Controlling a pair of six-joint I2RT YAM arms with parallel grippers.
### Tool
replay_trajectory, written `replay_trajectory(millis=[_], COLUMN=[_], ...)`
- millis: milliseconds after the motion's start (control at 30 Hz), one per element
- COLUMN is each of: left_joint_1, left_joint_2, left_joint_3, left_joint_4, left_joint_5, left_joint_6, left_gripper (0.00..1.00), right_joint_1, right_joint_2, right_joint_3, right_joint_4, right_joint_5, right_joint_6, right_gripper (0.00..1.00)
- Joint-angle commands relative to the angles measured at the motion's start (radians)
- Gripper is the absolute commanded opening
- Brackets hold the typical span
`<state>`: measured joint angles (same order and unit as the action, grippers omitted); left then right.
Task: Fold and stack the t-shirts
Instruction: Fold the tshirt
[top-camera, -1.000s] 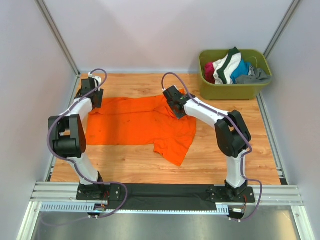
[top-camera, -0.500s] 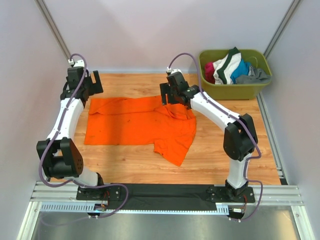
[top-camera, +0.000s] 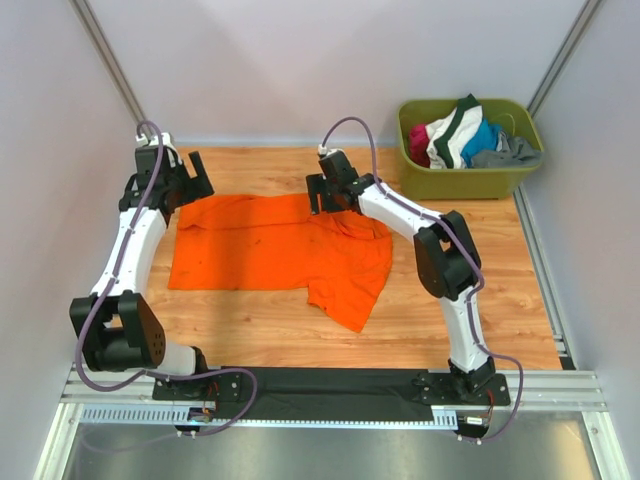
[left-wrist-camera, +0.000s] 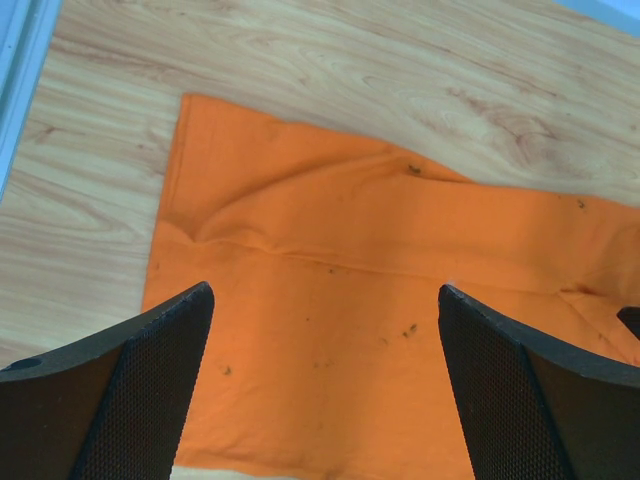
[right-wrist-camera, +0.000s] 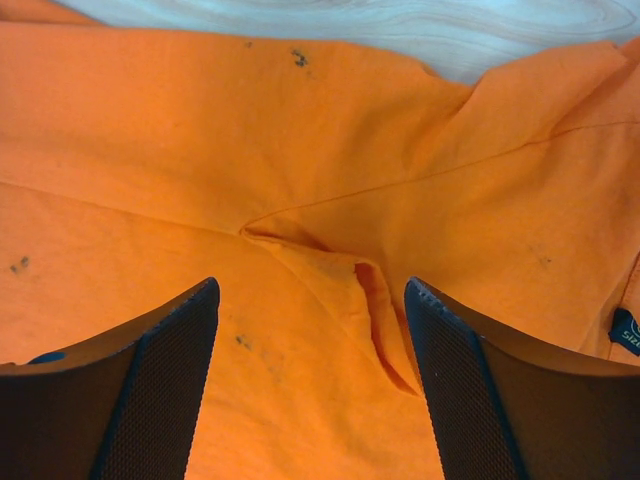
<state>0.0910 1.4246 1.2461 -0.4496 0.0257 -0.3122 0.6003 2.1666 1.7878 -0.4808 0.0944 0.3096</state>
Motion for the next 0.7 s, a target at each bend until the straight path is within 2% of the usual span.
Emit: replay_trajectory(millis=[0,200,433,667], left_joint_1=[-0.002,0.0,0.0,0.0], left_joint_2=[-0.03,-0.023,-0.026,-0.024], left_joint_3=[-0.002,-0.001,0.001,0.003], left_joint_4=[0.006,0.008,0.009,0.011], left_joint_5=[0.013,0.017,0.017,0.02], left_joint_6=[-0.004,0.002,0.022,0.022], left_gripper=[0.99,0.99,0.99,0.99], right_joint_1=[-0.017,-0.017,-0.017,-0.019], right_joint_2=[0.019,0.075,0.078,0.067], right_joint_3=[0.045,0.062,0.059,0.032], right_joint_4=[0.03,0.025,0.036,0.016], right_joint_5=[-0.016,-0.064,-0.079,-0.076], right_joint_6=[-0.012,-0.011,-0.017,-0.017], right_gripper=[0.75,0.69,0.56,0.3])
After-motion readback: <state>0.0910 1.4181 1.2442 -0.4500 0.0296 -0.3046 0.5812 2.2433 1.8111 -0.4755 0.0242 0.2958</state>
